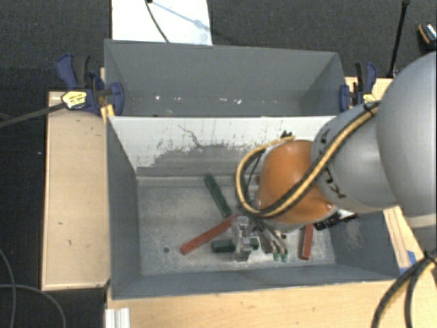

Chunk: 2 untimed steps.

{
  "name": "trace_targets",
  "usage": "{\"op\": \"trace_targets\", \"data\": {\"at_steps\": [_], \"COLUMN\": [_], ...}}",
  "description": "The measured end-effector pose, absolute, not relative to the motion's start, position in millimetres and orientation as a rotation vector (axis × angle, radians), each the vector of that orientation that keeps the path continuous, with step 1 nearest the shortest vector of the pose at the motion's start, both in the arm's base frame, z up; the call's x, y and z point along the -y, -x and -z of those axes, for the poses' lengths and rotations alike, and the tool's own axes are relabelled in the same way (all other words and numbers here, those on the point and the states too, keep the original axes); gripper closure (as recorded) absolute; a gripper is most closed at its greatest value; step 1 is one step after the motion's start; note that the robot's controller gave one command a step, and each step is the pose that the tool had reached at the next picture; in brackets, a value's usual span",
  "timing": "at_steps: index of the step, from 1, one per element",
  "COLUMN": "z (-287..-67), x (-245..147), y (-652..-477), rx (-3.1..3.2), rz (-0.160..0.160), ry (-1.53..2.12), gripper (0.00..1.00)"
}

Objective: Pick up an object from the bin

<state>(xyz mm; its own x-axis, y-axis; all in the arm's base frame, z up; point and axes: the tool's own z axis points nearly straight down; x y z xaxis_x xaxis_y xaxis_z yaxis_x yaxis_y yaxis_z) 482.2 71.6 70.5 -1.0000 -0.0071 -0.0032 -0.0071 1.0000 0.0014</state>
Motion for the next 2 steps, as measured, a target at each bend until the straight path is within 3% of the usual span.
{"op": "trace_targets", "data": {"at_steps": [1, 2], "z": [-185, -222], "x": [-105, -101], "y": [-506.6, -510.4], "rx": [-3.13, -2.983], "rz": [-0.006, 0.0], "ry": [0.008, 0.964], "gripper": [1.0, 1.0]}}
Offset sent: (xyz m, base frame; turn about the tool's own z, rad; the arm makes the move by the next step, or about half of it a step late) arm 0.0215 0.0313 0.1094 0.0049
